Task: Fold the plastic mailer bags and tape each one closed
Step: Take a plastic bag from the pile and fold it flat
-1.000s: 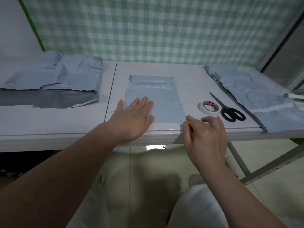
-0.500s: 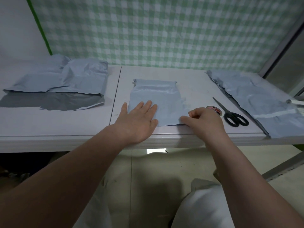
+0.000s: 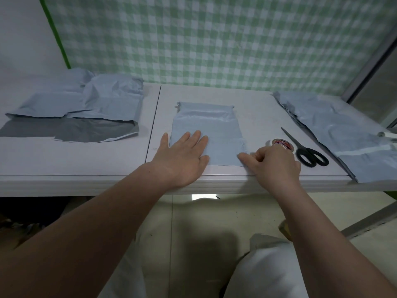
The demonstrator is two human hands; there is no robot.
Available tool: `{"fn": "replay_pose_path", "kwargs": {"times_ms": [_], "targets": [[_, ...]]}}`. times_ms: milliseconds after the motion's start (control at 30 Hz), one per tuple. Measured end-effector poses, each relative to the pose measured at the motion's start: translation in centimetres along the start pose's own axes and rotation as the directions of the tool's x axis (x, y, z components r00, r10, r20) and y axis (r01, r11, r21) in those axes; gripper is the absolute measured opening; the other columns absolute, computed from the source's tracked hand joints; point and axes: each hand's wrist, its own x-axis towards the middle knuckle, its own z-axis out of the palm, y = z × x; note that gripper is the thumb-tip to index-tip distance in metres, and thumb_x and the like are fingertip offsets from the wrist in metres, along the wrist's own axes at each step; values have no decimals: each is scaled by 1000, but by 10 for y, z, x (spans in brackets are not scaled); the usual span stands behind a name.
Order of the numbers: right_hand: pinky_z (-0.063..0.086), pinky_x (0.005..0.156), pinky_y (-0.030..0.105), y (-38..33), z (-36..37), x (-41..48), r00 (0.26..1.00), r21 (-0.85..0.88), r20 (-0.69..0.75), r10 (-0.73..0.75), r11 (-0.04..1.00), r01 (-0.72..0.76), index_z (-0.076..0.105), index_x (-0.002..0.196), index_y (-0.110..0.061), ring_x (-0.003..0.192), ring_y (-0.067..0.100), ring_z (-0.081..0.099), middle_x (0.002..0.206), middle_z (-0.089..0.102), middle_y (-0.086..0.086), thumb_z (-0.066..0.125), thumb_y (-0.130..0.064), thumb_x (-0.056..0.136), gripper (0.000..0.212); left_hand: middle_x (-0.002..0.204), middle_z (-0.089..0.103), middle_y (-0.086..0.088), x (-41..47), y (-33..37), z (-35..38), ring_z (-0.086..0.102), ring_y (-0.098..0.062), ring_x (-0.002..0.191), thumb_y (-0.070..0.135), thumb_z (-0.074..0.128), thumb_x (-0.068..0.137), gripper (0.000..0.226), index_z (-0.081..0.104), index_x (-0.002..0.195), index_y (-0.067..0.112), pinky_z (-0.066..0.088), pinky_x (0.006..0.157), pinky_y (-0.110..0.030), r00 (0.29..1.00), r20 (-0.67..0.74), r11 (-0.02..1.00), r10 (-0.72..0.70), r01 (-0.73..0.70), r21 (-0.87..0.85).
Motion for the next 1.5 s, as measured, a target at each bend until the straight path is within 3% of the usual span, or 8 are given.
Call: {"fn": "replay_pose_path", "kwargs": {"times_ms": [267,400,500,600,767,1100,1300,1500], "targets": [[33,74,32,-13,3,-6,940,-41,-296,-171,985,167,68,85,-23,95,25,56,92,62,1,65,-37,83,15,159,-11,7,2,-1,2,-8,-13,145,42,11,100,56,-6,150,23,-5,115,-55,1000,-10,1000,4,-4,-5],[46,89,36,-38,10,-9,975,304,37,-220,932,198,70,87,-29,93,14,61,88,67,-11,70,-32,78,10,159,-10,5,0,1,2,-7,-13,145,42,16,100,53,4,150,28,-5,115,-56,999,-39,999,8,-9,-46],[40,97,38,-38,11,-10,957,239,213,-198,960,146,65,87,-37,105,11,56,93,62,-20,70,-41,76,13,157,10,0,-3,1,2,4,-17,145,39,37,96,29,40,124,31,-2,114,-56,966,-256,990,33,-66,-121],[37,94,36,-36,8,-7,951,217,266,-156,971,99,61,77,-38,106,14,54,94,62,-19,70,-44,73,12,120,46,3,-1,3,-3,40,-21,119,35,54,88,8,58,92,29,18,110,-44,911,-407,984,66,-127,-124],[32,85,33,-41,8,-6,951,158,286,-115,985,71,63,67,-34,103,16,54,83,65,-17,65,-42,77,12,75,49,16,3,7,-12,49,-11,88,32,58,86,11,60,75,33,36,84,-33,968,-247,936,-36,-54,-349],[35,89,34,-38,5,-4,944,161,305,-122,984,76,63,64,-33,104,17,53,83,65,-17,65,-35,78,15,79,68,12,8,1,-20,61,-12,90,29,75,74,14,66,63,30,43,97,-43,998,-14,839,-66,47,-542],[36,93,35,-21,-4,-1,958,200,272,-91,979,37,65,65,-32,102,14,55,84,67,-20,68,-34,77,12,82,67,6,3,-10,-31,58,-9,79,22,77,75,10,68,71,25,42,67,-20,993,63,824,-98,117,-554],[42,98,48,1,-11,4,952,262,300,-55,965,-27,69,68,-44,94,16,62,75,70,-14,66,-43,59,9,79,63,8,0,-24,-36,56,-9,79,25,78,75,11,67,71,26,38,71,-21,987,117,842,-112,157,-517]]}}
